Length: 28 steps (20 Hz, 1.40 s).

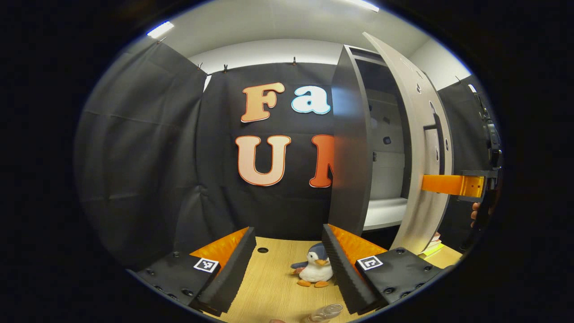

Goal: Open the cabinet door with the right hand, grasp the bottle in the cabinet with the left hand and place it on the coaster, then close the cabinet door with the right hand.

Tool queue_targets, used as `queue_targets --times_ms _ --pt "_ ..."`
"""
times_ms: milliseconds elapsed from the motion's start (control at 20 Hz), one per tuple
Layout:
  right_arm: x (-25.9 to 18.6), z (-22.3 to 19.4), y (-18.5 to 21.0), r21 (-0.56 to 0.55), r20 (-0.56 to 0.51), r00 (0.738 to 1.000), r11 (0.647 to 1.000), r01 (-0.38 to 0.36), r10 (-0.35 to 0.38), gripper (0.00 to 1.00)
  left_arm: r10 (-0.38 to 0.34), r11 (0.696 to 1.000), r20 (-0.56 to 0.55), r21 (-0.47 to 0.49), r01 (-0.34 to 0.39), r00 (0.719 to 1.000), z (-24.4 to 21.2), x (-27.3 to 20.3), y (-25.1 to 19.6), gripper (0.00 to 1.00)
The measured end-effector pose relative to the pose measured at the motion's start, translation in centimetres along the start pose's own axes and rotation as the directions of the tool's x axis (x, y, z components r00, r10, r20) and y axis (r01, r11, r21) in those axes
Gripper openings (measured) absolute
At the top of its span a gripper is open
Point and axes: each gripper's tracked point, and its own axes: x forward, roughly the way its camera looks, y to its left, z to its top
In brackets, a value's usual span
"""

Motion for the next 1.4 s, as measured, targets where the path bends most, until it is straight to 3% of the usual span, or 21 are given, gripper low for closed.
queue_targets --times_ms 100,300,350,800,1200,1400 --pt "0.5 0.0 -0.1 0.003 0.014 1.000 1.000 0.026 -0.026 1.00 -0.002 1.000 -0.007 0.001 0.002 1.000 -0.3 0.3 0.4 0.96" --pt "0.8 -0.2 -0.3 -0.068 0.014 0.997 0.995 0.079 -0.078 0.93 -0.013 1.000 -0.016 -0.008 0.013 1.000 -0.7 1.1 0.5 0.97" --pt "0.7 -0.3 -0.3 -0.067 0.014 0.996 0.994 0.090 -0.089 0.97 -0.017 1.000 -0.016 -0.006 0.017 1.000 -0.6 1.3 0.5 0.96" --pt "1.8 -0.4 -0.4 -0.070 0.042 0.987 0.985 0.159 -0.156 0.97 -0.075 0.997 -0.021 0.015 0.076 0.997 -0.6 4.3 0.4 0.96" --pt "1.8 -0.8 -0.5 -0.064 0.041 0.985 0.983 0.170 -0.168 0.97 -0.119 0.993 -0.011 0.006 0.119 0.993 0.1 5.1 -0.7 0.96" --pt "1.5 -0.5 0.2 -0.047 0.041 0.990 0.990 0.137 -0.135 0.97 -0.112 0.994 -0.020 0.005 0.112 0.994 0.2 4.8 -1.1 0.96"
